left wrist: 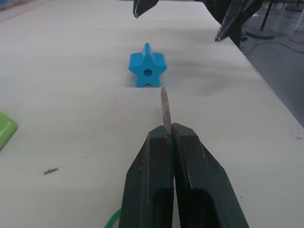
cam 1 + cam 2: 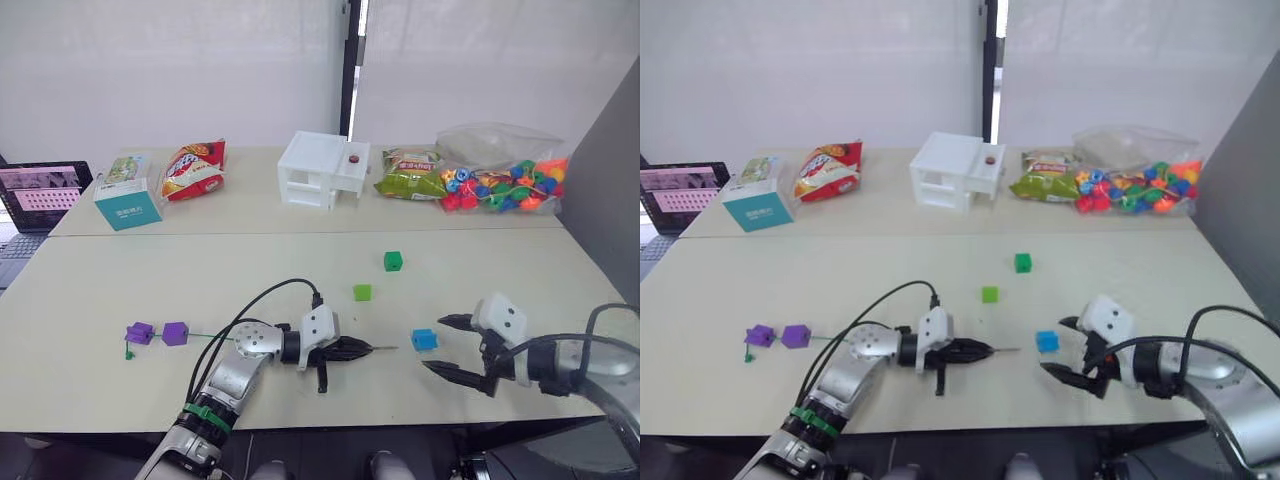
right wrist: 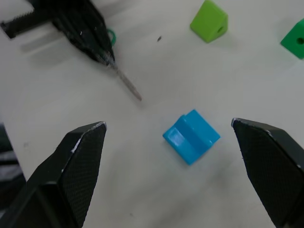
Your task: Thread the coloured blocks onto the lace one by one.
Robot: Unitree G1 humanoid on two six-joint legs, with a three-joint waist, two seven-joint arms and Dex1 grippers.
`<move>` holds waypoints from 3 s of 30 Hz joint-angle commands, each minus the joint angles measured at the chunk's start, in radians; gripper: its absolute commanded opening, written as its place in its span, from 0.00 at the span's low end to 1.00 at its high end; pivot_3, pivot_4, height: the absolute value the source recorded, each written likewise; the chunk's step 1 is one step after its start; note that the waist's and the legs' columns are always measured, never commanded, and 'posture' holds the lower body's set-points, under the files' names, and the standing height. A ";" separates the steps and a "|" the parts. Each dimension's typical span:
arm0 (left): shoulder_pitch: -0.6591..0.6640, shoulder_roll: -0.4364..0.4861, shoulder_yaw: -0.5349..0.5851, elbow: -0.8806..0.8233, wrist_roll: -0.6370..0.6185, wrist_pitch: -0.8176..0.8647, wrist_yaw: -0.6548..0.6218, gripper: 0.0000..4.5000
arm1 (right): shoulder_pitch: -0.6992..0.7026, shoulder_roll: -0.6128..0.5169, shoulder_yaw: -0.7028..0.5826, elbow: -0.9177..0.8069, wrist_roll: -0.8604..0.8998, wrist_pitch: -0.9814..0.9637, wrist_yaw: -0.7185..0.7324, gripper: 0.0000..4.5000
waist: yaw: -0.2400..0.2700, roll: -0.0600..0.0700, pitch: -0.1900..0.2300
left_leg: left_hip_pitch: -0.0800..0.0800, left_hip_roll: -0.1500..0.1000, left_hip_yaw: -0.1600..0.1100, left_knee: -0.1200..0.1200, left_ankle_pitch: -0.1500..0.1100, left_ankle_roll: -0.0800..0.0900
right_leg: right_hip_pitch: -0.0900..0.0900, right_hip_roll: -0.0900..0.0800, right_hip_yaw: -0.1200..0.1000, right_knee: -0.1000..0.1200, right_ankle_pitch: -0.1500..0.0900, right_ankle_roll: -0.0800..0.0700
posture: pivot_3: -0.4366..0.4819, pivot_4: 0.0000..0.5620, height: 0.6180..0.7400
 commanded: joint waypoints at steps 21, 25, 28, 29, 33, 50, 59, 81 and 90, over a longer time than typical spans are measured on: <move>0.019 0.034 -0.008 -0.073 0.001 0.000 0.042 0.00 | -0.431 0.130 0.317 0.478 -0.320 -0.409 0.342 0.30 | 0.005 0.000 0.000 | -0.001 0.000 0.000 0.000 0.001 -0.001 | -0.002 0.000 0.000 0.001 0.000 0.000 | 0.48 0.27 1.00; 0.010 0.037 -0.018 -0.067 0.007 0.001 0.032 0.00 | -0.384 0.152 0.317 0.303 -0.288 -0.239 0.309 0.30 | 0.004 0.000 0.000 | -0.001 0.000 0.000 0.000 0.001 -0.001 | -0.003 0.000 0.000 0.001 0.000 0.000 | 0.48 0.27 1.00; 0.004 0.034 -0.021 -0.063 0.009 -0.003 0.032 0.00 | -0.363 0.166 0.322 0.228 -0.290 -0.143 0.283 0.30 | 0.006 0.000 0.000 | -0.002 0.000 -0.001 0.000 0.001 -0.001 | -0.003 0.000 0.000 0.001 0.000 0.000 | 0.48 0.27 1.00; 0.003 0.032 -0.022 -0.061 0.009 -0.004 0.032 0.00 | -0.358 0.170 0.324 0.216 -0.294 -0.122 0.274 0.30 | 0.006 0.000 0.000 | -0.002 0.000 -0.001 0.000 0.001 -0.001 | -0.003 0.000 0.000 0.001 0.000 0.000 | 0.48 0.27 1.00; 0.001 0.029 -0.023 -0.058 0.012 -0.006 0.032 0.00 | -0.346 0.163 0.337 0.215 -0.327 -0.100 0.256 0.30 | 0.009 0.000 0.000 | -0.002 0.000 0.000 0.000 0.001 -0.001 | -0.003 0.000 0.000 0.001 0.000 0.000 | 0.48 0.27 1.00; -0.002 0.047 -0.011 -0.076 -0.001 0.009 0.016 0.00 | -0.359 0.156 0.348 0.241 -0.348 -0.072 0.235 0.30 | 0.008 0.000 0.000 | -0.001 0.000 0.000 0.000 0.001 -0.001 | -0.002 0.000 0.000 0.001 0.000 0.000 | 0.48 0.27 1.00; 0.012 0.069 -0.006 -0.119 -0.026 0.053 0.003 0.00 | -0.362 0.162 0.358 0.259 -0.361 -0.086 0.228 0.30 | 0.008 0.000 0.000 | -0.001 0.000 0.000 0.001 0.001 -0.001 | -0.002 0.000 0.000 0.001 0.000 0.000 | 0.48 0.27 1.00; -0.115 -0.093 -0.073 0.092 0.065 -0.023 0.045 0.00 | -0.355 0.162 0.359 0.232 -0.361 -0.079 0.219 0.30 | 0.010 0.000 0.000 | -0.001 0.000 0.000 0.001 0.001 -0.001 | -0.001 0.000 0.000 0.001 0.000 0.000 | 0.48 0.27 1.00; -0.126 -0.114 -0.098 0.092 0.108 -0.007 0.059 0.29 | -0.349 0.163 0.355 0.210 -0.358 -0.055 0.213 0.30 | 0.013 0.000 0.000 | -0.001 0.000 0.000 0.002 0.001 -0.001 | -0.001 0.000 0.000 0.001 0.000 0.000 | 0.48 0.27 1.00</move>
